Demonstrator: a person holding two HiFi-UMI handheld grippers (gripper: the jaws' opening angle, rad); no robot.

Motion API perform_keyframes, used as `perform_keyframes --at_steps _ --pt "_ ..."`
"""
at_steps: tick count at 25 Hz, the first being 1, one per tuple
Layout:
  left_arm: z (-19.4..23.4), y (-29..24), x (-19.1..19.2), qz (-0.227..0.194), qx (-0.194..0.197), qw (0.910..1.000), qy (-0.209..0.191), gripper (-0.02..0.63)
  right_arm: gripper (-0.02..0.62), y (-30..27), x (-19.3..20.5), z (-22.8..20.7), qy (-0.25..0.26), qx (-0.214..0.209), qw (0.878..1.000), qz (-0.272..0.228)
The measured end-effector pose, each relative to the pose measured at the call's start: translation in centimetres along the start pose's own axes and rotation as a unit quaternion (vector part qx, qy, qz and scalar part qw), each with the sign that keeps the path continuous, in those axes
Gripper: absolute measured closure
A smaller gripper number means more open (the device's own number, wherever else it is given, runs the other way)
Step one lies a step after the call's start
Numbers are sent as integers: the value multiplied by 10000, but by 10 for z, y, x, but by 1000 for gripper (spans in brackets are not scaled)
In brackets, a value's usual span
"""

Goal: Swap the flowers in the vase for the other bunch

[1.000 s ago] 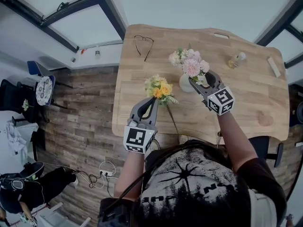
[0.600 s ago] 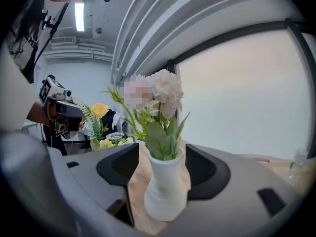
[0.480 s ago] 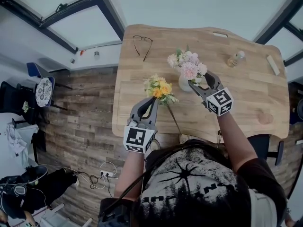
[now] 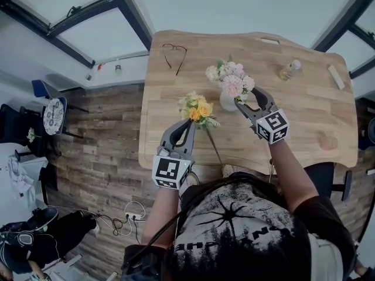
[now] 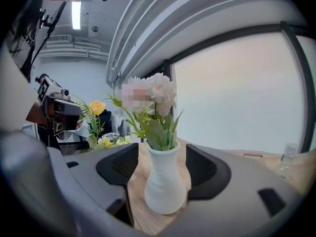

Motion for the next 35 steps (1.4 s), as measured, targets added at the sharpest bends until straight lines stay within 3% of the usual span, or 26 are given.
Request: perform_keyframes --at_steps 11,19,35 --pt "2 9 -8 -83 362 9993 48 591 312 42 -9 25 -174 226 9996 63" --pt "3 29 -11 28 881 9961 15 590 553 79 -35 68 -296 646 9974 -69" --pt "6 91 17 341 1635 9857 -206 589 571 137 -64 167 -243 1434 9894 -45"
Point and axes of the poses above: the fingertips, and each gripper's own axes: y backward along the fingers, z to its left, x out of its underside, the point moved 2 cm from there along y, backward along the fingers, and after that the axes turned 14 degrees about y, right-handed, at the moved point
